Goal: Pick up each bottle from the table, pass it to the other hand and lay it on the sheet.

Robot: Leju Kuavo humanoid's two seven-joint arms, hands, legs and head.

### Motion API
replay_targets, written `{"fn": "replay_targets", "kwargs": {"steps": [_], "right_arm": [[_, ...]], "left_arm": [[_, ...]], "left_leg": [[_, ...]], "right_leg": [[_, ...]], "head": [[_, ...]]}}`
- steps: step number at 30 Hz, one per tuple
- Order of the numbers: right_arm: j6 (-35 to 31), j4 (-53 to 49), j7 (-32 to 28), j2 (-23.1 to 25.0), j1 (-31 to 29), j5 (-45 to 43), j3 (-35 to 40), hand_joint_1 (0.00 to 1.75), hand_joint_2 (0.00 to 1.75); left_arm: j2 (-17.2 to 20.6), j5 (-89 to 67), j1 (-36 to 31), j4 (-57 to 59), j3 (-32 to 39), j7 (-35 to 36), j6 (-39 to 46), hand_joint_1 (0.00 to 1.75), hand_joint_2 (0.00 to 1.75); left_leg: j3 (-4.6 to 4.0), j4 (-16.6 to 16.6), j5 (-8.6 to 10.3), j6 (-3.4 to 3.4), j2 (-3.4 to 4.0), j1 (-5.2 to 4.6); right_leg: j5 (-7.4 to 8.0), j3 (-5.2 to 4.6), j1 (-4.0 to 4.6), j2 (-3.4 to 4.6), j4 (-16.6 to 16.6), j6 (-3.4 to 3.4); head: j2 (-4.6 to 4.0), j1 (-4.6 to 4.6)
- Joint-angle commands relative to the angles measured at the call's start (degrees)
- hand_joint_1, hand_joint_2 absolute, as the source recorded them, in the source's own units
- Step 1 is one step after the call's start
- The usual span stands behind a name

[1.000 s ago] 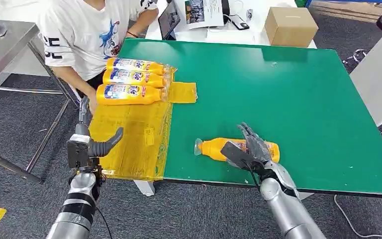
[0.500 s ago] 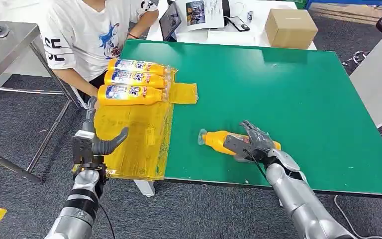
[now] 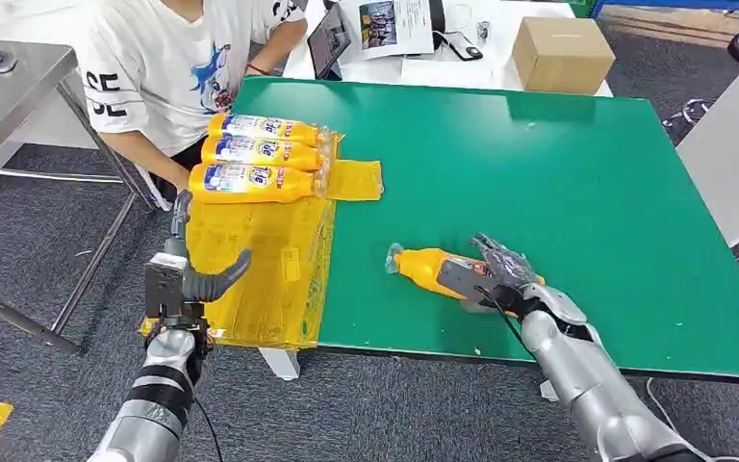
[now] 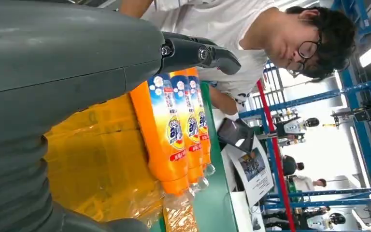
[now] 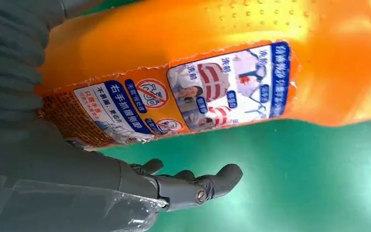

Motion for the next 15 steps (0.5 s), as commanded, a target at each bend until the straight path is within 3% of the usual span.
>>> {"fn": "replay_targets", "kwargs": {"steps": [1, 7, 8, 9, 10, 15], "right_arm": [[4.5, 7.6, 0.3, -2.5, -2.8, -0.2, 7.2, 0.0, 1.75], [8.7, 7.9, -0.5, -4.8, -3.5, -2.1, 12.6, 0.0, 1.75], [10.2, 7.8, -1.3, -5.7, -3.9, -3.3, 13.9, 0.1, 1.75], [10.8, 7.5, -1.5, -6.3, -4.1, -4.2, 15.1, 1.08, 1.75], [11.7, 7.5, -1.7, -6.7, -4.5, -4.3, 15.5, 1.69, 1.75], [15.4, 5.9, -1.9, -9.4, -6.2, -6.2, 18.2, 1.75, 1.75]], "left_arm": [[0.4, 0.4, -4.2, 6.7, -0.4, 0.2, -0.3, 0.0, 1.75], [0.5, 0.9, -5.4, 8.9, -0.3, 0.2, -0.9, 0.0, 1.75], [0.5, 0.8, -5.6, 9.4, -0.4, 0.2, -0.9, 0.0, 1.75], [0.4, 0.9, -5.6, 9.2, -0.5, 0.2, -0.9, 0.0, 1.75], [0.3, 1.1, -5.7, 9.4, -0.4, 0.2, -1.2, 0.0, 1.75], [-0.4, 2.0, -5.5, 9.1, -0.4, 0.2, -1.9, 0.0, 1.75]], "left_leg": [[0.1, 0.0, 0.01, -0.06, -0.1, 0.06], [0.15, 0.0, 0.0, -0.06, -0.11, 0.06], [0.21, -0.1, -0.01, -0.1, -0.17, 0.1], [0.16, -0.1, 0.01, -0.07, -0.16, 0.07], [0.23, -0.1, -0.01, -0.11, -0.21, 0.11], [0.17, 0.0, 0.0, -0.06, -0.18, 0.07]], "right_leg": [[-0.01, 0.15, 0.06, -0.06, -0.1, -0.07], [-0.02, 0.2, 0.06, -0.07, -0.1, -0.07], [-0.04, 0.29, 0.09, -0.11, -0.1, -0.1], [-0.03, 0.22, 0.07, -0.11, -0.1, -0.07], [-0.05, 0.32, 0.1, -0.14, -0.1, -0.12], [-0.03, 0.25, 0.06, -0.12, -0.1, -0.07]], "head": [[0.0, 0.0], [0.0, -0.02], [0.0, -0.02], [0.0, -0.02], [0.0, -0.02], [0.0, -0.02]]}}
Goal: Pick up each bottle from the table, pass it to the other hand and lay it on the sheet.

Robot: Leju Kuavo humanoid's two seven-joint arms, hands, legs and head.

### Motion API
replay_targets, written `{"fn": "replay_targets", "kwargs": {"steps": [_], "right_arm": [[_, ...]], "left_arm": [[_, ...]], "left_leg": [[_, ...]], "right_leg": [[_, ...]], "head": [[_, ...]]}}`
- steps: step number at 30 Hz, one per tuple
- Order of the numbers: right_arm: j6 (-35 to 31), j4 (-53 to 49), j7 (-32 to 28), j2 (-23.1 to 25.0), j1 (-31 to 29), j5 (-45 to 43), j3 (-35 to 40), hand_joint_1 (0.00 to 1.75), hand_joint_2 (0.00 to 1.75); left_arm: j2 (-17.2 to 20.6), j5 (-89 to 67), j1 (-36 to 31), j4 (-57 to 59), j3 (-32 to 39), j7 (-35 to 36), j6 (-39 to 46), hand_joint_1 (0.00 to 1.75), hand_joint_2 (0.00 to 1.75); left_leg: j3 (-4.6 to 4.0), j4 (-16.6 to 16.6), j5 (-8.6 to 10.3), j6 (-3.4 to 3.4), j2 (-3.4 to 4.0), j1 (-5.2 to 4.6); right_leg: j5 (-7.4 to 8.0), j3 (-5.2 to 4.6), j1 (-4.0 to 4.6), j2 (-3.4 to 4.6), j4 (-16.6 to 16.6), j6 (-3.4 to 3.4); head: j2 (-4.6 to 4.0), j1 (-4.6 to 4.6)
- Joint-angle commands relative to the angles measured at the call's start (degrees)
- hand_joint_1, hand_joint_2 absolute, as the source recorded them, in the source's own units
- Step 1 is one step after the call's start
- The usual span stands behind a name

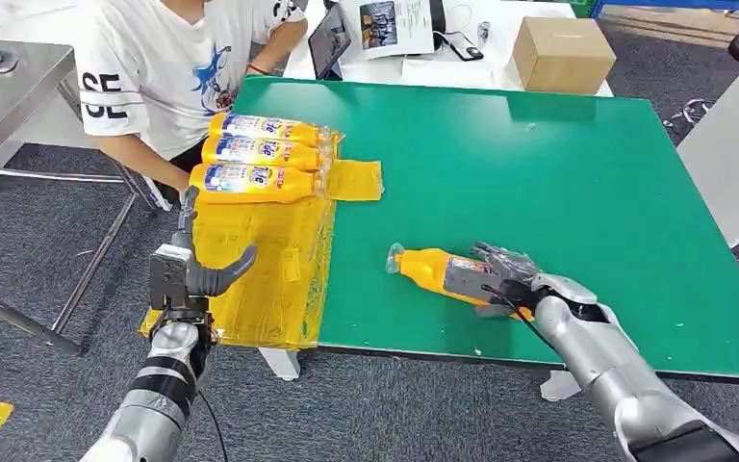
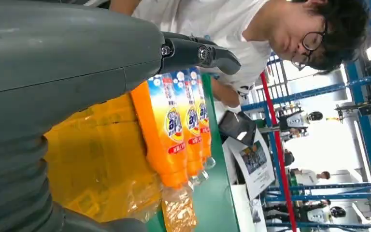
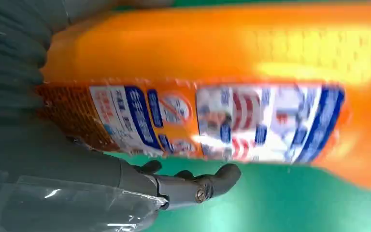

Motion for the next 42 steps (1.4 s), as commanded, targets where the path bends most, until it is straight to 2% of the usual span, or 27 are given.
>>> {"fn": "replay_targets", "kwargs": {"steps": [1, 5, 7, 8, 10, 11, 13, 14, 15, 16, 18, 19, 20, 24, 26, 30, 32, 34, 37, 42], "right_arm": [[5.0, 2.3, -0.1, -5.6, -0.9, -2.7, 9.1, 1.75, 1.75], [5.7, -1.3, 1.0, -8.1, -0.7, -4.9, 10.7, 1.75, 1.75], [2.0, -3.9, 1.3, -8.6, 0.1, -5.3, 11.2, 1.75, 1.75], [-3.9, -4.8, 1.4, -6.9, 1.8, -5.4, 9.4, 1.75, 1.75], [-4.9, -4.9, 2.2, -5.5, 2.5, -5.0, 9.6, 1.75, 1.75], [-7.9, -5.5, 1.9, -4.8, 3.4, -5.5, 8.1, 1.75, 1.75], [-19.8, -7.6, 0.2, 0.4, 7.2, -3.7, 1.6, 1.75, 1.75], [-26.6, -11.0, -1.7, 5.2, 10.2, -2.7, -4.3, 1.75, 1.75], [-30.1, -14.1, -2.1, 7.8, 11.9, -0.9, -6.7, 1.75, 1.75], [-39.2, -19.4, -4.1, 11.6, 14.4, 1.5, -11.1, 1.75, 1.75], [-38.1, -23.3, -1.9, 12.1, 15.6, 3.4, -11.4, 1.75, 1.75], [-37.6, -23.9, -1.7, 12.0, 15.7, 3.5, -11.8, 1.75, 1.75], [-36.9, -24.0, -1.8, 11.9, 15.9, 3.7, -12.7, 1.75, 1.75], [-51.1, -31.6, -14.9, 17.3, 18.8, -0.4, -20.2, 1.75, 1.75], [-54.3, -36.2, -16.6, 18.4, 20.5, -0.8, -21.9, 1.75, 1.75], [-55.4, -41.3, -23.7, 21.8, 22.7, -3.7, -28.3, 1.75, 1.75], [-55.4, -41.1, -26.7, 22.5, 22.9, -4.7, -30.1, 1.75, 1.75], [-55.4, -40.3, -27.4, 22.4, 22.9, -5.1, -30.2, 1.75, 1.75], [-53.7, -34.7, -30.4, 21.6, 22.9, -9.0, -28.9, 1.75, 1.75], [-53.5, -32.2, -32.2, 22.2, 23.4, -10.4, -27.9, 1.75, 1.75]], "left_arm": [[-0.6, 1.4, -2.6, 5.0, -0.3, 0.2, -1.0, 0.0, 1.75], [-0.9, 2.0, -2.2, 4.5, -0.2, 0.2, -1.2, 0.0, 1.75], [-1.2, 2.3, -2.0, 4.4, -0.1, 0.2, -1.4, 0.0, 1.75], [-1.2, 2.7, -1.7, 4.4, 0.2, 0.2, -1.5, 0.0, 1.75], [-1.2, 2.6, -1.5, 4.2, 0.2, 0.2, -1.6, 0.0, 1.75], [-1.3, 2.7, -1.4, 4.1, 0.3, 0.2, -1.6, 0.0, 1.75], [-1.4, 2.8, -0.8, 3.3, 0.6, 0.2, -1.6, 0.0, 1.75], [-1.6, 2.7, 0.0, 2.1, 0.6, 0.2, -1.7, 0.0, 1.75], [-1.8, 2.6, 0.6, 1.0, 0.6, 0.3, -1.9, 0.0, 1.75], [-2.1, 2.7, 1.5, -0.4, 0.4, 0.8, -2.1, 0.0, 1.75], [-2.4, 2.6, 2.1, -1.5, 0.0, 1.2, -1.8, 0.0, 1.75], [-2.4, 2.6, 2.2, -1.5, -0.1, 1.3, -1.8, 0.0, 1.75], [-2.4, 2.7, 2.1, -1.5, -0.2, 1.4, -1.8, 0.0, 1.75], [-2.8, 4.1, 2.3, -2.0, -2.1, 2.3, -3.9, 0.0, 1.75], [-3.3, 4.7, 2.3, -2.7, -3.9, 3.3, -4.7, 0.0, 1.75], [-3.7, 8.6, 2.3, -4.1, -8.0, 6.7, -10.1, 0.0, 1.75], [-3.1, 6.4, 2.6, -5.3, -11.1, 6.0, -8.8, 0.0, 1.75], [-3.0, 6.9, 2.6, -5.4, -11.8, 7.1, -9.8, 0.0, 1.75], [-1.3, 10.1, 3.0, -4.1, -16.9, 10.7, -23.0, 0.0, 1.75], [-1.0, 11.8, 3.1, -3.3, -17.8, 11.2, -26.9, 0.0, 1.75]], "left_leg": [[0.15, 0.0, -0.01, -0.09, -0.21, 0.1], [0.11, 0.0, 0.0, -0.07, -0.19, 0.07], [0.11, 0.0, -0.02, -0.08, -0.21, 0.07], [0.08, 0.0, -0.01, -0.05, -0.21, 0.02], [0.22, -0.1, -0.04, -0.11, -0.13, 0.08], [0.13, -0.1, -0.03, -0.07, -0.11, 0.04], [0.14, -0.1, -0.06, -0.11, -0.03, 0.07], [0.24, -0.1, -0.08, -0.15, 0.01, 0.09], [0.3, -0.1, -0.09, -0.16, 0.12, 0.13], [0.13, -0.1, -0.05, -0.09, 0.1, 0.1], [0.11, -0.1, -0.12, -0.17, 0.31, 0.13], [-0.09, 0.0, -0.08, -0.11, 0.16, 0.07], [0.02, 0.0, -0.19, -0.19, 0.42, 0.15], [-0.15, 0.0, -0.07, -0.13, -0.11, 0.14], [-0.27, 0.1, -0.11, -0.12, -0.12, 0.14], [-0.26, 0.0, -0.12, -0.13, -0.24, 0.1], [-0.26, 0.0, -0.09, -0.14, -0.26, 0.1], [-0.33, 0.0, -0.07, -0.13, -0.23, 0.07], [-0.2, -0.1, -0.05, -0.12, -0.2, 0.07], [-0.13, -0.1, -0.1, -0.14, -0.04, 0.11]], "right_leg": [[-0.04, 0.26, 0.1, -0.14, -0.1, -0.1], [-0.02, 0.22, 0.06, -0.12, -0.1, -0.07], [-0.03, 0.24, 0.06, -0.12, -0.1, -0.08], [-0.02, 0.2, 0.02, -0.13, -0.1, -0.05], [-0.01, 0.32, 0.08, -0.03, -0.2, -0.1], [0.0, 0.23, 0.04, -0.02, -0.1, -0.06], [0.0, 0.22, 0.07, 0.06, -0.1, -0.09], [-0.01, 0.3, 0.09, 0.12, -0.2, -0.14], [0.03, 0.31, 0.14, 0.24, -0.2, -0.14], [0.05, 0.16, 0.11, 0.17, -0.1, -0.08], [0.02, 0.07, 0.12, 0.4, -0.1, -0.15], [0.01, -0.09, 0.07, 0.25, 0.0, -0.08], [-0.02, -0.06, 0.15, 0.5, 0.1, -0.17], [-0.12, -0.15, 0.12, -0.05, 0.0, -0.11], [-0.13, -0.24, 0.11, -0.03, 0.1, -0.1], [-0.17, -0.15, 0.07, -0.16, 0.1, -0.12], [-0.15, -0.15, 0.08, -0.18, 0.0, -0.13], [-0.11, -0.22, 0.05, -0.15, 0.0, -0.11], [-0.07, -0.09, 0.05, -0.14, -0.1, -0.1], [-0.06, -0.05, 0.1, 0.03, -0.1, -0.12]], "head": [[0.0, 0.0], [0.0, 0.0], [0.0, 0.0], [0.0, -0.02], [0.0, -0.02], [0.0, -0.02], [0.0, -0.02], [0.0, -0.04], [0.0, -0.02], [0.0, -0.02], [0.0, 0.02], [0.0, -0.02], [0.0, -0.04], [0.0, -0.02], [0.0, 0.0], [0.0, 0.0], [0.0, 0.0], [0.0, 0.0], [0.0, -0.02], [0.0, -0.02]]}}
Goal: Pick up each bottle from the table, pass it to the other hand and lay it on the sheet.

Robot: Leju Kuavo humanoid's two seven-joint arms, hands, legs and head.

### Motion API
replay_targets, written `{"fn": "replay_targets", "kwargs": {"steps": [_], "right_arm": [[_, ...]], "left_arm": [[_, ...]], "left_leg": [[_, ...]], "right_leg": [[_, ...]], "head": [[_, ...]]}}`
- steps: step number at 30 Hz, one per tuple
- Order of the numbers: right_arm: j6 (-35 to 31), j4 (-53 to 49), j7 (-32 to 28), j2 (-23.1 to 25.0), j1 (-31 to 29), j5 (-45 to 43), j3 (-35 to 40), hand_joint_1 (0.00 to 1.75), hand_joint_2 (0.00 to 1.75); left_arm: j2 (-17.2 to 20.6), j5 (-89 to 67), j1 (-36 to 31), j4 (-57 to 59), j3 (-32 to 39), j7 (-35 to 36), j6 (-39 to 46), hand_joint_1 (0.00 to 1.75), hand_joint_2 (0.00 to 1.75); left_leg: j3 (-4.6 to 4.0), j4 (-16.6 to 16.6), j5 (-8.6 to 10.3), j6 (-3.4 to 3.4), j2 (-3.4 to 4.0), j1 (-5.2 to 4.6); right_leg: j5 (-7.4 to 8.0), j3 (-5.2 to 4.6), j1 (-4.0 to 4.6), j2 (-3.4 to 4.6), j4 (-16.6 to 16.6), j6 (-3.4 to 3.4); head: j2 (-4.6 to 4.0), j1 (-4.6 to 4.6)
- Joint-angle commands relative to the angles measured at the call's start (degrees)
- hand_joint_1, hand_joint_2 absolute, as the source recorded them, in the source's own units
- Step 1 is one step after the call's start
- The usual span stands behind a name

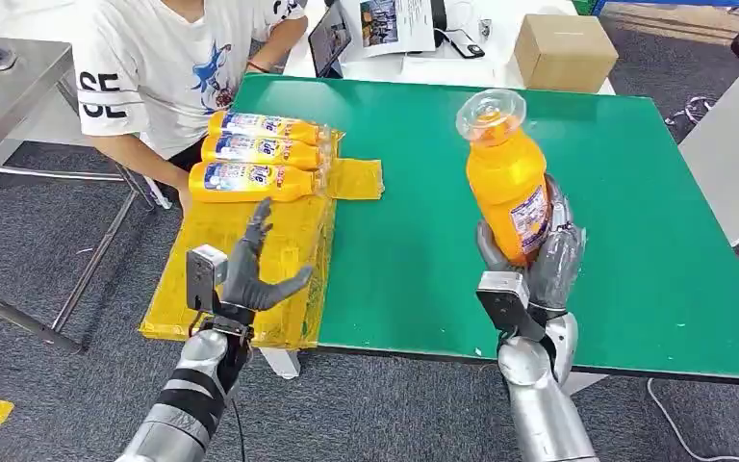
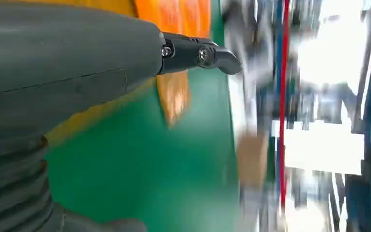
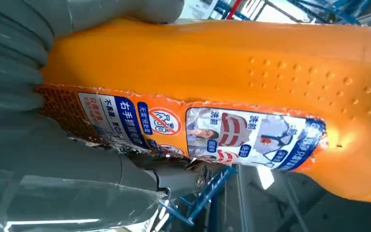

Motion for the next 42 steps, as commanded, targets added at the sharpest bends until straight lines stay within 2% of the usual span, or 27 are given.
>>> {"fn": "replay_targets", "kwargs": {"steps": [1, 4, 6, 9, 10, 13, 14, 16, 17, 19, 20, 22, 24, 39, 42], "right_arm": [[1.9, 5.6, -2.3, 2.3, 1.0, -3.1, -0.6, 1.75, 1.75], [2.4, 7.9, -2.3, 3.0, 3.4, -5.7, 5.1, 1.75, 1.75], [0.0, 8.8, -2.3, 3.0, 4.4, -6.5, 9.1, 1.75, 1.75], [0.0, 8.8, -2.3, 3.0, 4.4, -6.5, 9.1, 1.75, 1.75], [3.0, 9.8, -2.3, 3.2, 4.5, -8.5, 10.8, 1.75, 1.75], [3.0, 15.5, -2.3, 5.0, 4.4, -6.8, 15.6, 1.75, 1.75], [2.2, 15.9, -2.3, 5.6, 4.6, -6.4, 16.2, 1.75, 1.75], [2.3, 19.5, -2.3, 5.6, 3.6, -8.6, 19.3, 1.75, 1.75], [2.2, 21.7, -2.3, 5.6, 3.0, -8.4, 21.1, 1.75, 1.75], [1.6, 25.2, -2.3, 6.4, 2.1, -9.4, 24.0, 1.75, 1.75], [1.2, 26.8, -2.3, 6.6, 1.6, -9.2, 25.3, 1.75, 1.75], [1.6, 29.7, -2.3, 7.3, 0.8, -9.9, 26.6, 1.75, 1.75], [1.6, 29.7, -2.3, 7.3, 0.8, -9.9, 26.6, 1.75, 1.75], [1.6, 29.7, -2.3, 7.3, 0.8, -9.9, 26.6, 1.75, 1.75], [1.6, 29.7, -2.3, 7.3, 0.8, -9.9, 26.6, 1.75, 1.75]], "left_arm": [[2.9, 3.8, -0.7, 2.2, -7.4, 1.6, -9.5, 0.0, 1.75], [3.3, 6.0, -0.1, 2.1, -9.2, 1.9, -14.7, 0.0, 1.75], [3.3, 6.5, 0.1, 1.8, -10.0, 1.9, -15.3, 0.0, 1.75], [3.3, 6.5, 0.1, 1.8, -10.0, 1.9, -15.3, 0.0, 1.75], [3.2, 8.0, 0.0, 1.5, -10.4, 2.6, -17.3, 0.0, 1.75], [3.2, 9.6, -0.1, 1.1, -12.1, 3.6, -18.1, 0.0, 1.75], [3.2, 9.6, -0.2, 1.2, -12.2, 3.6, -18.0, 0.0, 1.75], [3.2, 10.9, -0.6, 1.9, -12.9, 3.9, -18.8, 0.0, 1.75], [3.4, 11.1, -0.7, 2.0, -13.4, 3.7, -18.4, 0.0, 1.75], [3.6, 11.9, -1.1, 2.6, -14.3, 3.9, -18.9, 0.0, 1.75], [3.7, 12.7, -1.2, 3.0, -14.6, 4.2, -19.6, 0.0, 1.75], [3.8, 13.2, -1.5, 3.5, -14.9, 4.3, -19.6, 0.0, 1.75], [3.8, 13.2, -1.5, 3.5, -14.9, 4.3, -19.6, 0.0, 1.75], [3.8, 13.2, -1.5, 3.5, -14.9, 4.3, -19.6, 0.0, 1.75], [3.8, 13.2, -1.5, 3.5, -14.9, 4.3, -19.6, 0.0, 1.75]], "left_leg": [[0.16, -0.1, -0.05, -0.07, 0.09, 0.05], [0.37, -0.1, -0.1, -0.13, 0.14, 0.08], [0.44, -0.1, -0.12, -0.14, 0.14, 0.13], [0.28, -0.1, -0.11, -0.11, 0.22, 0.1], [0.37, -0.1, -0.17, -0.15, 0.28, 0.14], [0.56, -0.1, -0.17, -0.2, 0.23, 0.17], [0.24, -0.1, -0.09, -0.11, 0.16, 0.12], [0.43, -0.1, -0.15, -0.17, 0.27, 0.16], [0.14, -0.1, -0.07, -0.09, 0.2, 0.09], [0.42, -0.1, -0.15, -0.18, 0.32, 0.15], [0.26, -0.1, -0.09, -0.13, 0.2, 0.12], [0.47, -0.1, -0.16, -0.18, 0.27, 0.17], [0.16, -0.1, -0.06, -0.09, 0.21, 0.09], [0.1, -0.1, -0.04, -0.08, 0.07, 0.07], [0.32, -0.1, -0.13, -0.14, 0.13, 0.12]], "right_leg": [[-0.01, 0.12, 0.04, 0.13, -0.1, -0.08], [-0.05, 0.3, 0.08, 0.22, -0.1, -0.14], [-0.07, 0.39, 0.12, 0.2, -0.2, -0.16], [-0.03, 0.22, 0.08, 0.28, -0.1, -0.11], [-0.05, 0.31, 0.12, 0.35, -0.1, -0.15], [-0.07, 0.48, 0.14, 0.32, -0.2, -0.21], [-0.02, 0.2, 0.1, 0.21, -0.1, -0.12], [-0.04, 0.37, 0.14, 0.36, -0.1, -0.18], [0.0, 0.09, 0.07, 0.23, -0.1, -0.09], [-0.04, 0.32, 0.13, 0.39, -0.1, -0.19], [-0.02, 0.2, 0.1, 0.24, -0.1, -0.14], [-0.06, 0.39, 0.14, 0.35, -0.1, -0.2], [-0.01, 0.09, 0.07, 0.23, -0.1, -0.09], [-0.03, 0.06, 0.05, 0.1, 0.0, -0.08], [-0.08, 0.27, 0.1, 0.19, -0.1, -0.15]], "head": [[0.0, 0.0], [0.0, 0.0], [0.0, 0.02], [0.0, 0.0], [0.0, 0.02], [0.0, 0.0], [0.0, 0.0], [0.0, 0.02], [0.0, 0.02], [0.0, 0.0], [0.0, 0.02], [0.0, 0.02], [0.0, 0.0], [0.0, 0.0], [0.0, 0.0]]}}
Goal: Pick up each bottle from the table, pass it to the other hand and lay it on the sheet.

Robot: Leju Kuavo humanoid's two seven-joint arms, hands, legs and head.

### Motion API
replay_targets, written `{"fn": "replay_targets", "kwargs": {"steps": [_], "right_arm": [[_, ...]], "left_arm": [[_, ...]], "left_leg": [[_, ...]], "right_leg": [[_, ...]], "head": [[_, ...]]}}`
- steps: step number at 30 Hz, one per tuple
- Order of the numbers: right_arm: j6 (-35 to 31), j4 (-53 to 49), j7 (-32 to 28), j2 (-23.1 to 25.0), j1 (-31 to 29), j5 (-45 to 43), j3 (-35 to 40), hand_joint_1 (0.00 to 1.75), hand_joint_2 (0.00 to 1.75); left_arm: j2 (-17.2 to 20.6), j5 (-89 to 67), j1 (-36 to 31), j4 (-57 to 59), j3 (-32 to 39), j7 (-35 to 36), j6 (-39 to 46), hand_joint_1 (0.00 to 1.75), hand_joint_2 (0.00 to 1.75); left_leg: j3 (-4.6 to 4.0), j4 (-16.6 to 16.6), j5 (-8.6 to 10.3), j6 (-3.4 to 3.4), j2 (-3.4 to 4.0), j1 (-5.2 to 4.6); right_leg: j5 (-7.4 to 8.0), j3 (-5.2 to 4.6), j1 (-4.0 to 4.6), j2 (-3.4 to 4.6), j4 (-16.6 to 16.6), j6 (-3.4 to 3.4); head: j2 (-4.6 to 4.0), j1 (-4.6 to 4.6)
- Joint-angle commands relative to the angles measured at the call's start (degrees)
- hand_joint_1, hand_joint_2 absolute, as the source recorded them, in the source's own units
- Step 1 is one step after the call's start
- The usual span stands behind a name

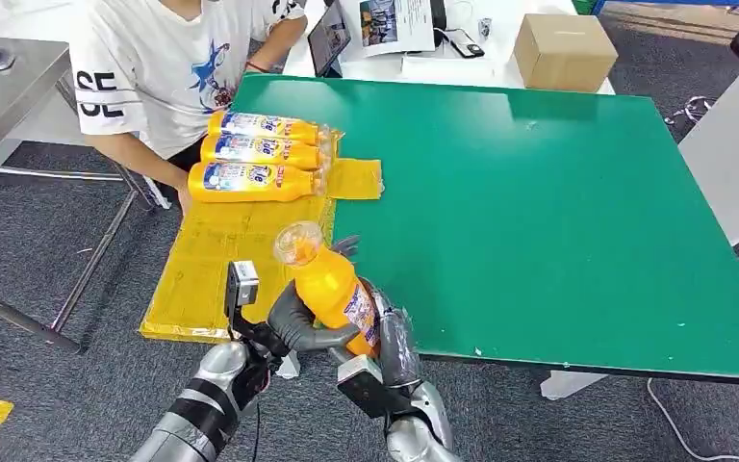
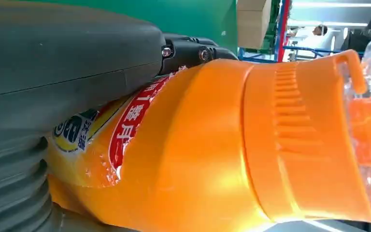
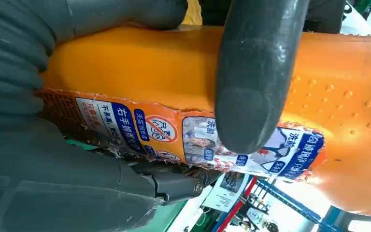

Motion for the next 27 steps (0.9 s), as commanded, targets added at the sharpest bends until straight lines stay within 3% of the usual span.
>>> {"fn": "replay_targets", "kwargs": {"steps": [1, 15, 16, 27], "right_arm": [[0.6, 5.3, 0.0, -0.5, -2.6, -0.1, 1.8, 1.75, 1.75], [-1.2, 11.9, 0.0, 0.9, -5.1, -0.7, 3.1, 1.75, 1.75], [-2.4, 12.4, 0.0, 1.1, -5.5, 0.2, 3.3, 1.75, 1.75], [-2.8, 15.0, 0.0, 2.2, -6.3, 4.3, 0.9, 1.75, 1.75]], "left_arm": [[1.5, 1.0, -2.3, 3.6, -1.3, 0.7, -0.9, 0.0, 1.75], [2.7, 2.6, -2.6, 3.7, -5.0, 1.1, -3.5, 0.0, 1.75], [2.8, 3.5, -2.7, 4.1, -5.5, 1.5, -5.6, 1.75, 1.75], [3.0, 7.2, -2.2, 4.0, -6.5, 2.8, -7.9, 1.75, 1.75]], "left_leg": [[0.25, -0.1, -0.08, -0.09, 0.08, 0.06], [0.33, -0.1, -0.1, -0.12, 0.06, 0.08], [0.19, 0.0, -0.05, -0.08, 0.02, 0.05], [0.29, 0.0, -0.09, -0.11, 0.06, 0.07]], "right_leg": [[-0.04, 0.22, 0.05, 0.14, -0.1, -0.1], [-0.07, 0.31, 0.07, 0.12, -0.1, -0.13], [-0.03, 0.18, 0.04, 0.06, -0.1, -0.09], [-0.07, 0.26, 0.06, 0.12, 0.0, -0.12]], "head": [[0.0, 0.0], [0.0, 0.0], [0.0, 0.02], [0.0, 0.02]]}}
